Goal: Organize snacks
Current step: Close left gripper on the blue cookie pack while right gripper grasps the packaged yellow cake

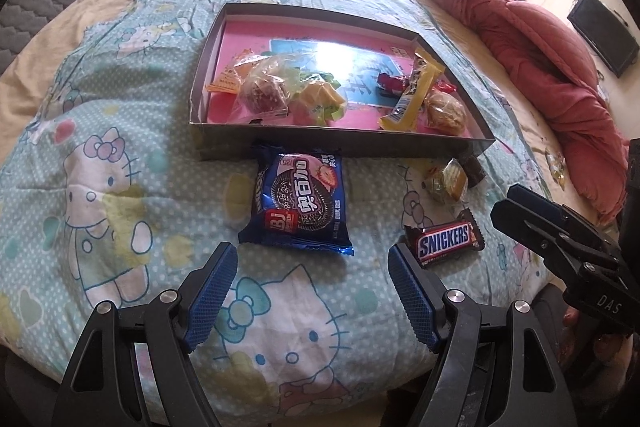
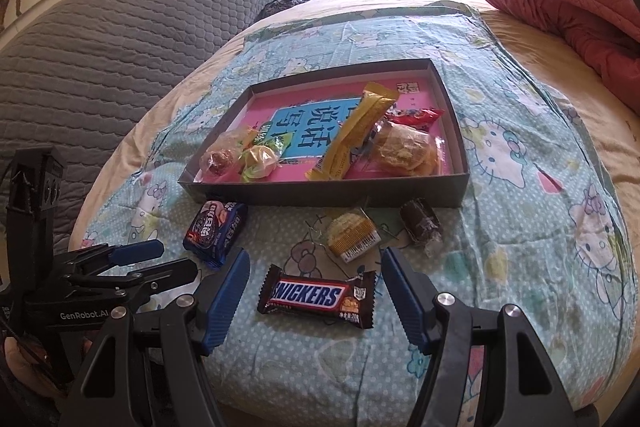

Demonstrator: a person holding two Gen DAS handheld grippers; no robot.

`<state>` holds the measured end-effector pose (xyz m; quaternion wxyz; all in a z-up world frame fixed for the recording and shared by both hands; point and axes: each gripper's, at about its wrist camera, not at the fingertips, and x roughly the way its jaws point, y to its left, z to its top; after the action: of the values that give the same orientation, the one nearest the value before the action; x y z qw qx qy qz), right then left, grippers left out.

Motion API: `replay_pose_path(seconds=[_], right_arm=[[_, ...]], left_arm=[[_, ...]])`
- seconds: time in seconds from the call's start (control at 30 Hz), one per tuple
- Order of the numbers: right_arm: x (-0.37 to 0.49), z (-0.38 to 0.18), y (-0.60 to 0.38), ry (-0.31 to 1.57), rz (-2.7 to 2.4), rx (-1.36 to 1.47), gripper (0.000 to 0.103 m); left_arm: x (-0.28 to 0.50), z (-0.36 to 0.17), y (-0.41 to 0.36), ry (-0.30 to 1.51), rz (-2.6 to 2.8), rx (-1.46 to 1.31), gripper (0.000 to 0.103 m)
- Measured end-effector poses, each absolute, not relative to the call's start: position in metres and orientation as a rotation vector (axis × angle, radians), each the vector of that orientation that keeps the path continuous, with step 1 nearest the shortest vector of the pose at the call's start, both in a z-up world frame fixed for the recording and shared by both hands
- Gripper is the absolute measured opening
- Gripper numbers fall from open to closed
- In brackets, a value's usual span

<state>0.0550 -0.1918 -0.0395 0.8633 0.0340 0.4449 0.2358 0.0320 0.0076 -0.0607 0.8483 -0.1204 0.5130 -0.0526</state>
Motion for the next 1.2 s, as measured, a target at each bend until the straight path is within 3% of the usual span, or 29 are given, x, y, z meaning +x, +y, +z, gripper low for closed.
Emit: replay_pose_path(seconds=[0.83,1.2], right_arm=[[0.093,-0.079,-0.164,0.945,0.522,-0.124,0.067],[0.097,-0.093,-0.155,0.962,0.521,-0.203,0.052]], left_arm=[[0.069,-0.088,0.008,1.111,-0.056,-0.277,0.079],[0.081,-0.093,0.006,1.107,-0.031,-0.253,0.079]])
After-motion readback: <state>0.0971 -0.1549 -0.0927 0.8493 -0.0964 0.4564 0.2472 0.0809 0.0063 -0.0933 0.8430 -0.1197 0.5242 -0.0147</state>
